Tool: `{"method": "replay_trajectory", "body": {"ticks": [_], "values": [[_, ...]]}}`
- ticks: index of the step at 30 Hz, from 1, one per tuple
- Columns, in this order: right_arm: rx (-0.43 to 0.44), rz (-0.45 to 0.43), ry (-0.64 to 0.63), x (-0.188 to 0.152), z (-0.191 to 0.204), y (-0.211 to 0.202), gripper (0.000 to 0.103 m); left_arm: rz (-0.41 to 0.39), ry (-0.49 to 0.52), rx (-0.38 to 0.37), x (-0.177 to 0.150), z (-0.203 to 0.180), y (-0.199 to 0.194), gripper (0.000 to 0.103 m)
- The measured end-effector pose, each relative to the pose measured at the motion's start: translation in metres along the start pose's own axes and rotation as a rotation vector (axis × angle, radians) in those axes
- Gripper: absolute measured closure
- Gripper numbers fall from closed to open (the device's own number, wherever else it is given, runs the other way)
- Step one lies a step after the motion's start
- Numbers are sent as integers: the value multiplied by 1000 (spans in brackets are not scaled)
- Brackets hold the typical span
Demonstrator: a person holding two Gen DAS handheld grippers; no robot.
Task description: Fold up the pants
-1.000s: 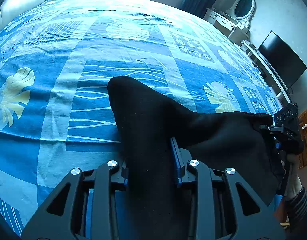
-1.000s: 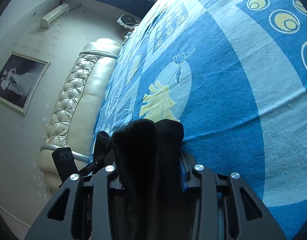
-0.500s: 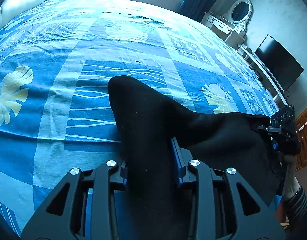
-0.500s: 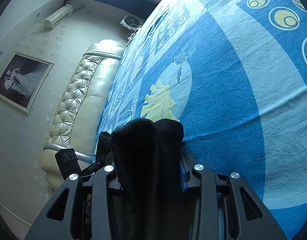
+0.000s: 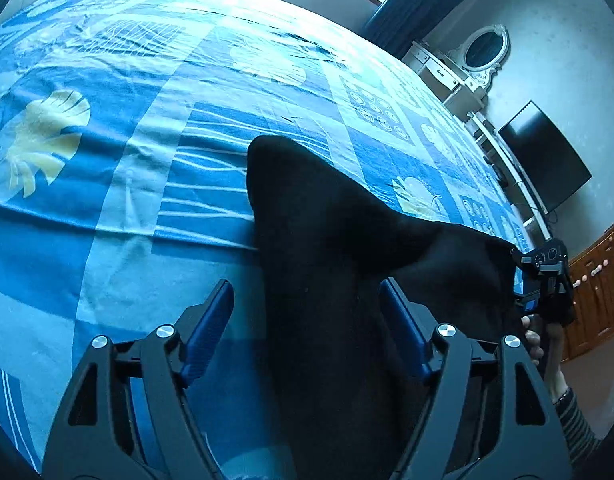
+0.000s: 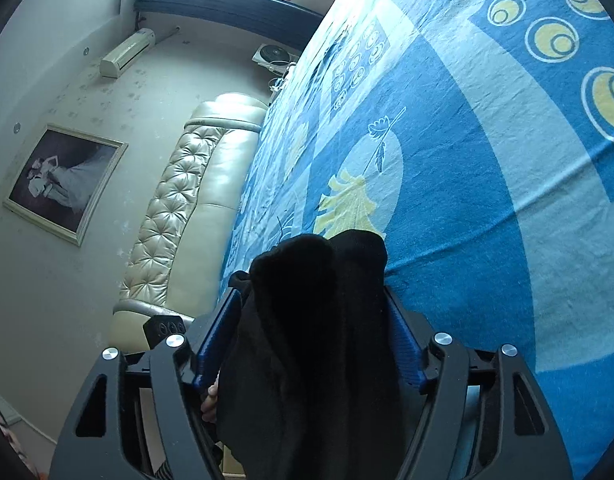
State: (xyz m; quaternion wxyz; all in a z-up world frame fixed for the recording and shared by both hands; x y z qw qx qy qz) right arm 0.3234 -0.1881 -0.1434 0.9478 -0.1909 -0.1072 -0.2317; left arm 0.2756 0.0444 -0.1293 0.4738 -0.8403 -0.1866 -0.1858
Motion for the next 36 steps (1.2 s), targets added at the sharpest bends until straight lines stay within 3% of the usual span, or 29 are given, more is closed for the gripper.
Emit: {"method": "replay_trajectory", "body": {"ticks": [6,11,18,23,26,27,28,31,36], "values": [[-39,7,-3,-30,3,-30,27,6,-117,-111,-38,8,-36,14],[-48,30,13,-59,5,-42,24,27,-190,-168,-69,3,-49,13],[-78,41,13,-75,9,-39,23,79,-187,-195,-97,-20,-38,13],[-138,64,-15,-79,7,-28,23,80,-178,-160,-95,-25,-25,14],[-173,70,-41,-84,10,-19,24,90,-158,-80,-92,-24,-18,38],[-199,78,-50,-87,9,-19,31,91,-152,-71,-94,-26,-18,45],[-228,92,-60,-88,6,-17,45,89,-154,-67,-93,-26,-18,48],[-202,94,-46,-87,7,-20,58,78,-134,-49,-91,-28,-19,58],[-177,86,-38,-88,11,-27,63,59,-86,3,-91,-33,-25,64]]}}
Point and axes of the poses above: each gripper's, at about its wrist camera, not at the fingertips, and y roughly the way its jaws point, z to its left, x to its top, the point moved 9 cm from there along y, roughly the way its jaws point, and after that the axes turned 3 degrees about -y, right-handed, at the moved point
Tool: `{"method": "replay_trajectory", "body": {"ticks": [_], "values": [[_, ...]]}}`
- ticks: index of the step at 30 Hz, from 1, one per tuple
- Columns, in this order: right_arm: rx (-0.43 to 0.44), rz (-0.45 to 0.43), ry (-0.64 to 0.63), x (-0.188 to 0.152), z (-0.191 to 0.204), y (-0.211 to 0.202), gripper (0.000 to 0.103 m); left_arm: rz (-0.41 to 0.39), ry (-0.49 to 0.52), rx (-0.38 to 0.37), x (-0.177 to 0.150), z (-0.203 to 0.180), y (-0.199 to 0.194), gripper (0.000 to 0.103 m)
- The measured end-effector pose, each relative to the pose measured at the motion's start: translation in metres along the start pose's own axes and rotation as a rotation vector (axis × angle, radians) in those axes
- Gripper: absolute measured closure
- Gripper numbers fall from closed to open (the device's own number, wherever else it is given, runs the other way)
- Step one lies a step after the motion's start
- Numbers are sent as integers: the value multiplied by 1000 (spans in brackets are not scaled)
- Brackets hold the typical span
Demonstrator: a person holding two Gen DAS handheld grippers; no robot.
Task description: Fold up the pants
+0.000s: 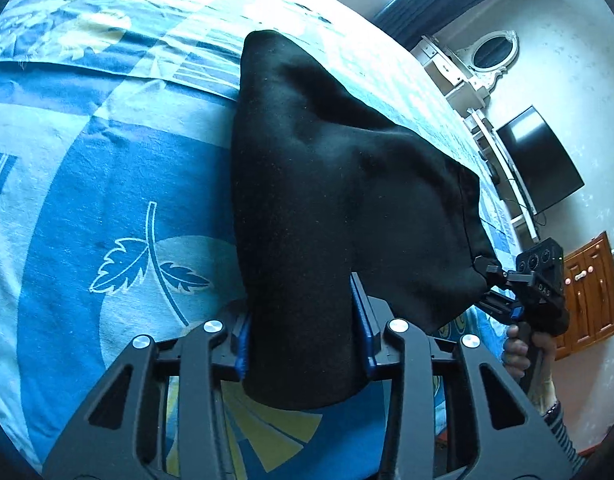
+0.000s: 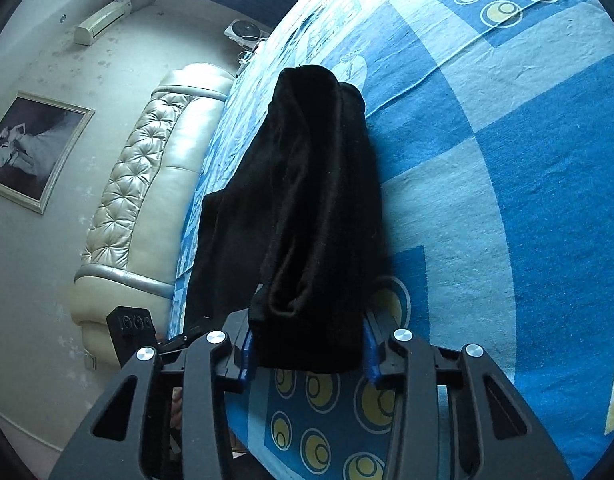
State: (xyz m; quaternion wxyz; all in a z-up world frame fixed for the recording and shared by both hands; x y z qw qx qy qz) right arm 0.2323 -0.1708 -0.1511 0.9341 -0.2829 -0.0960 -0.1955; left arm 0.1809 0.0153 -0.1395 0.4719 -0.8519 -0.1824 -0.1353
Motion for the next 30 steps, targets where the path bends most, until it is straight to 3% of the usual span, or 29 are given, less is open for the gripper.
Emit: {"method": "replay_trajectory", "body": {"ticks": [10,30], "values": [[33,1,19,-9,2,-5,65,-3,32,52,-4,-1,-10,66],[60,23,54,-27,-8,-5,66,-1,34,58,-9,9,-9,65]]}}
Point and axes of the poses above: each gripper's, at about its wrist camera, not at the fingertips, and y roughly the way its jaws point, z to its left, x to its top, the point moved 9 cm from there along y, roughly the way its jaws point, and after that the axes turned 3 degrees about -y, right-handed, at the moved point
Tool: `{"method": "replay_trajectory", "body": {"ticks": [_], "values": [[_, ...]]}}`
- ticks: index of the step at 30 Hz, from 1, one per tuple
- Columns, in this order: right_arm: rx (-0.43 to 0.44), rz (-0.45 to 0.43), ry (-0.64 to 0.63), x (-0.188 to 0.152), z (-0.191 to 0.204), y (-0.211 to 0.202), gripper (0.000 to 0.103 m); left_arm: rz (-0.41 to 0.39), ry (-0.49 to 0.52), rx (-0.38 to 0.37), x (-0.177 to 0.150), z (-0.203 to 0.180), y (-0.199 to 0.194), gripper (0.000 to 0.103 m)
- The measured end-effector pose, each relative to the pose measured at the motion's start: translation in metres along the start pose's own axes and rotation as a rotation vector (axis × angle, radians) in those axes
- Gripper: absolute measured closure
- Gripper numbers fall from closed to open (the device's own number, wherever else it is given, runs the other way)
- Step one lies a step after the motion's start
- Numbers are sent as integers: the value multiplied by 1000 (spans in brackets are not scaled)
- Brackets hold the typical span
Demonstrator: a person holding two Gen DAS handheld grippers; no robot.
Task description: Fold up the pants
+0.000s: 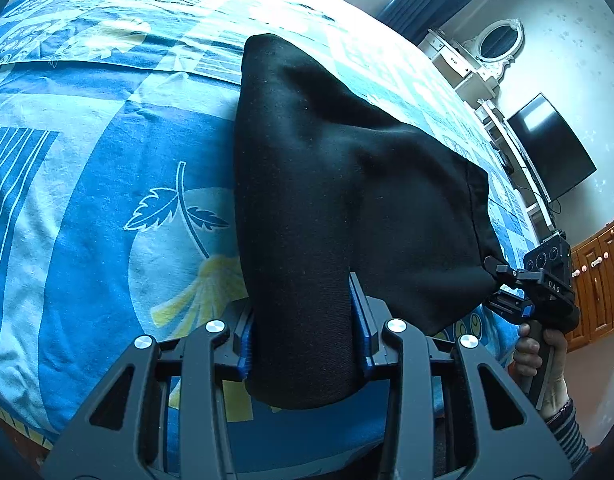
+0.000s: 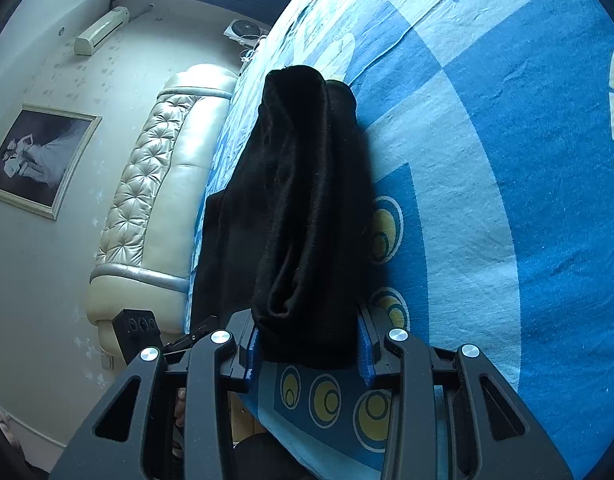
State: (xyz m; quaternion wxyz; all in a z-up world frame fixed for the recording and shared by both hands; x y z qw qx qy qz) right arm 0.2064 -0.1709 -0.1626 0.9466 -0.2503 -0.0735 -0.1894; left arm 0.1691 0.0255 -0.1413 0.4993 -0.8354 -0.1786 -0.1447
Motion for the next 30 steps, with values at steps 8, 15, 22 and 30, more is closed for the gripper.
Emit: {"method": "replay_trajectory", "body": {"ticks": [8,15,22,30], "values": [[12,-5,12,-3,-3,-2,66,-7,3,-6,-4,1,0,65],[22,-12,15,-4,-6,-4,66,-10,7,-5,-6,-1,-1,63],[78,-27,67,-3,-10,-7,60,-22,16,7,-6,3,-2,38],[143,-38,106,-2,-12,-11,55,-33,27,20,-5,8,-1,22]]}}
Point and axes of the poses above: each gripper's, at about its wrist camera, not at the fingertips, and y roughly the way its jaws point, z to its left, x to its top, the point moved 9 cm from there along y, roughly the way its jaws point, and after that the axes turned 3 degrees about -y, right-handed, at the moved point
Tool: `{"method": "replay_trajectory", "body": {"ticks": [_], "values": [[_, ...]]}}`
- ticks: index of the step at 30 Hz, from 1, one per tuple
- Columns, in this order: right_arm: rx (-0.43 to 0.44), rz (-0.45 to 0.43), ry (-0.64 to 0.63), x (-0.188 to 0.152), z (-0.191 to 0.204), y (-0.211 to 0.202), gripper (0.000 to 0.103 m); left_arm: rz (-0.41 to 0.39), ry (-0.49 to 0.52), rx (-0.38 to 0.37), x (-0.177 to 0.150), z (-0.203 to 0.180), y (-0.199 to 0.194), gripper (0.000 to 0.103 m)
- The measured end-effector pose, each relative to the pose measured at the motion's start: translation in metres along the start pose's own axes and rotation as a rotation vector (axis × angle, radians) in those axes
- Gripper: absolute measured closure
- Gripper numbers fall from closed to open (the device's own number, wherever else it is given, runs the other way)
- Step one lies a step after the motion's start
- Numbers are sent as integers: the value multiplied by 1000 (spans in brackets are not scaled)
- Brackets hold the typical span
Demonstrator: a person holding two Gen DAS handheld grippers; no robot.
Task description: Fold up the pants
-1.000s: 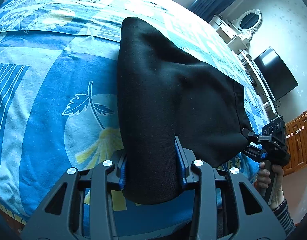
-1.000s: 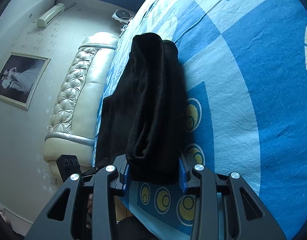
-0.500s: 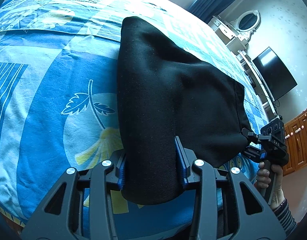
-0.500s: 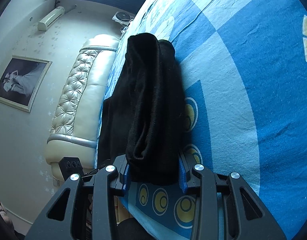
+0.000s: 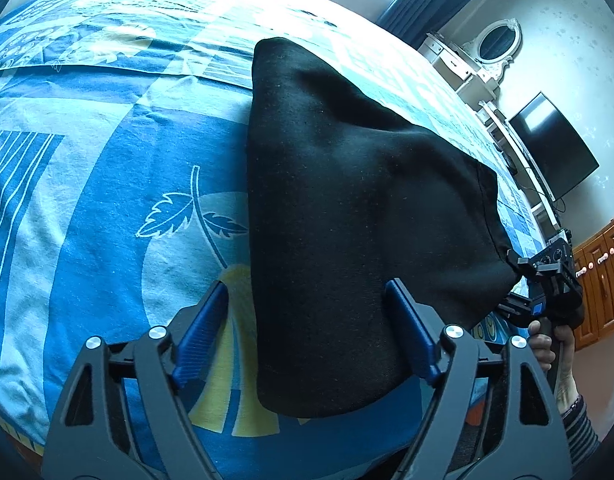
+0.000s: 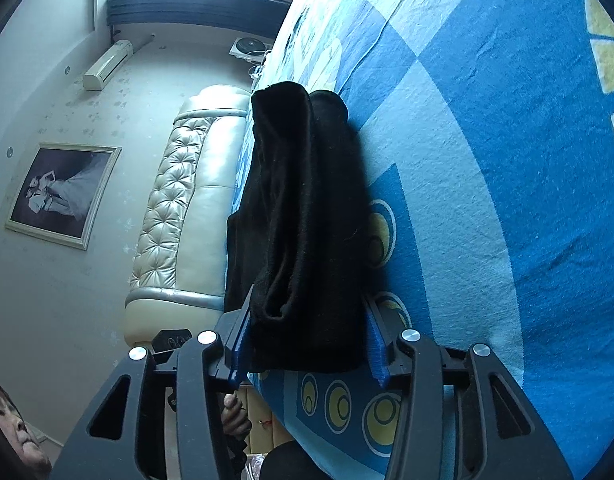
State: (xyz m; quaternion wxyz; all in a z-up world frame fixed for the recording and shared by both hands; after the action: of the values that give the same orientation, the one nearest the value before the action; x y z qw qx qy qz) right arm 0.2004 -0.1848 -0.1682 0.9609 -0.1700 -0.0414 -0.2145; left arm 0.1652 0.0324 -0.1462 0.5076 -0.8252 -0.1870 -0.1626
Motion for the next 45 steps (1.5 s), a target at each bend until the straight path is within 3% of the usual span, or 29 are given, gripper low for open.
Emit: {"method": "replay_trajectory", "body": {"ticks": [6,15,24,30,35,45], "values": [[15,-12,12,-1,0,-4,53,-7,18,41,1,1,0,12],[19,-44,15,-7,0,-18,43,-9,11,112,-4,3,-7,9],[-82,-20,-90,-32,11,-26,27,-25,51,212,-20,-5,-29,9],[-253,17,-182,-54,14,-26,21,-38,56,282,-37,-13,-46,9],[-436,12,-276,-69,19,-25,19,-100,91,361,-49,-20,-67,9],[-736,-36,-507,-84,37,-20,19,-193,106,379,-60,-36,-98,9]]}}
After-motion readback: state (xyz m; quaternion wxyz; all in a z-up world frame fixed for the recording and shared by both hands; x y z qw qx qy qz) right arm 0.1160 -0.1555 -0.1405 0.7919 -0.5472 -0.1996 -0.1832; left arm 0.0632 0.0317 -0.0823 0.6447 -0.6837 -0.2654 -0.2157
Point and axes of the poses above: each gripper's, at about its wrist camera, not at the fingertips, and y roughly the way its jaws point, z to its left, x to its top, the point moved 9 cm from there along y, roughly the way its jaws point, and after that the axes turned 3 degrees about -y, right-handed, at the moved point
